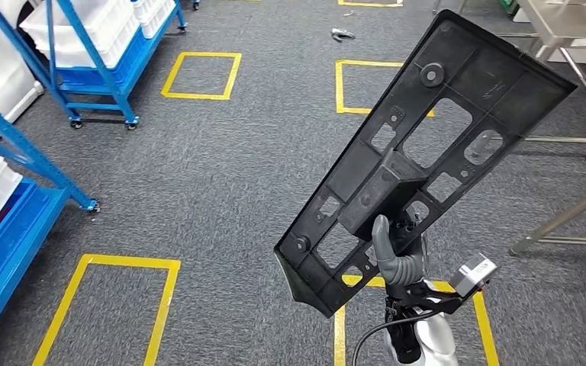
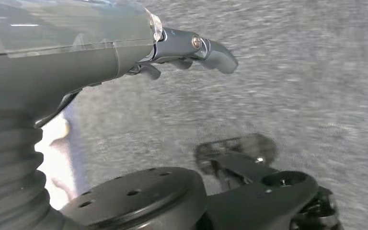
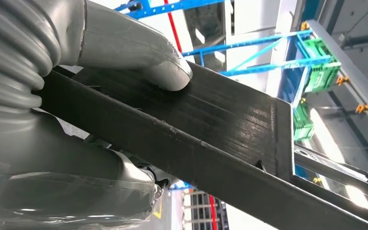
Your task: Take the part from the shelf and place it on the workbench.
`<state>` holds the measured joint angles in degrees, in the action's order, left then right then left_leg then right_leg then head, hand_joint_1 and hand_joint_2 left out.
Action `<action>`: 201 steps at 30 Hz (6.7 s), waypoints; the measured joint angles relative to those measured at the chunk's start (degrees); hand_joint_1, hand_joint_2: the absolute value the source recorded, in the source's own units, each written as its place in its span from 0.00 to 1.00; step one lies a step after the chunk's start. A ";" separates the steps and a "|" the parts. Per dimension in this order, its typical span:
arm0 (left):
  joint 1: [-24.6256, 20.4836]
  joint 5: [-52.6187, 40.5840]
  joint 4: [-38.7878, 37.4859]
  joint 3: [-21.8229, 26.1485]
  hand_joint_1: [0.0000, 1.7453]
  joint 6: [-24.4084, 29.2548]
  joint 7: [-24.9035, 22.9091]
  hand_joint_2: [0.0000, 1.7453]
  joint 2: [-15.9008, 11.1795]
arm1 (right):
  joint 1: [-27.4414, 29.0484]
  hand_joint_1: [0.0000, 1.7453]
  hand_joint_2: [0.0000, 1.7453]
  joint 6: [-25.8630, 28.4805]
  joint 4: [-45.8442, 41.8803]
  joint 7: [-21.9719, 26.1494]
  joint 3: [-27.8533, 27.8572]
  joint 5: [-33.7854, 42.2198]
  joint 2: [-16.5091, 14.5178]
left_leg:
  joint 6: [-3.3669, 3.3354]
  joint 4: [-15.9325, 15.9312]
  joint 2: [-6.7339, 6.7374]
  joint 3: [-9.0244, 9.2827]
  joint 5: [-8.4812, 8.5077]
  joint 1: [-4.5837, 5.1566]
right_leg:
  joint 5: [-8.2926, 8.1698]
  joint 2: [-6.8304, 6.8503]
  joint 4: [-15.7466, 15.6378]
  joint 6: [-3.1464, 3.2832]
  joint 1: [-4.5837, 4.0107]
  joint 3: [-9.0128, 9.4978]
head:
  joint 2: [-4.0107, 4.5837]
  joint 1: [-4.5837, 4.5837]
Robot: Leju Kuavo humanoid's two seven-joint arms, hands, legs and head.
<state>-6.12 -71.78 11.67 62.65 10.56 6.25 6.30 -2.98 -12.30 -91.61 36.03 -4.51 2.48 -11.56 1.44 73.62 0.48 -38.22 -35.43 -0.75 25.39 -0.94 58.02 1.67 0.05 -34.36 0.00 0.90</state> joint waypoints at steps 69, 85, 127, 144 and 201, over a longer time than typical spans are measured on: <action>-0.01 -1.22 0.00 -1.52 0.00 0.03 0.08 1.00 -0.36 | -1.78 1.00 1.00 3.29 -16.67 2.00 -17.10 -13.85 4.00 | -1.24 -15.13 -3.84 6.08 7.96 0.12 | -0.33 -4.01 0.93 -1.11 -0.01 -1.07 | 0.00 0.38; 0.11 -1.19 0.02 -1.49 0.00 0.08 0.55 1.00 -0.05 | -1.89 1.00 1.00 4.47 -14.73 3.43 -17.05 -12.68 5.05 | -0.76 -16.40 3.50 7.48 7.69 0.38 | 0.10 2.87 0.49 -1.98 0.18 -0.64 | 0.00 0.46; 0.38 -0.84 0.00 -1.17 0.00 -0.10 0.06 1.00 0.10 | 0.07 1.00 1.00 9.85 -12.16 3.38 -16.96 -12.59 6.06 | -0.87 -8.92 -0.20 -0.19 6.68 0.22 | 5.03 -0.08 0.92 0.02 0.11 5.35 | 0.00 -0.19; 0.51 -1.18 0.01 -1.14 0.00 0.05 -0.06 1.00 0.39 | 1.06 1.00 1.00 10.22 -12.74 3.02 -16.97 -13.23 6.41 | -1.69 -14.97 -0.75 5.62 8.27 0.34 | 1.07 1.03 2.25 -2.82 0.94 -0.47 | -0.01 -0.10; -0.24 -1.94 0.01 -1.51 0.00 0.69 -0.98 1.00 0.29 | -1.20 1.00 1.00 7.32 -12.32 1.28 -17.10 -12.03 6.62 | -3.26 -14.97 0.67 2.21 11.99 0.52 | 9.67 0.88 14.06 -3.42 0.69 -2.60 | -0.01 -0.45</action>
<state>-6.36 -73.72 11.68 61.14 11.26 5.27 6.59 -4.18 -4.98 -103.93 37.31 -21.62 -9.55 -4.94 -1.82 58.64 1.15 -36.02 -23.44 -0.23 35.07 -0.06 72.08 -1.75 0.74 -36.96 -0.01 0.45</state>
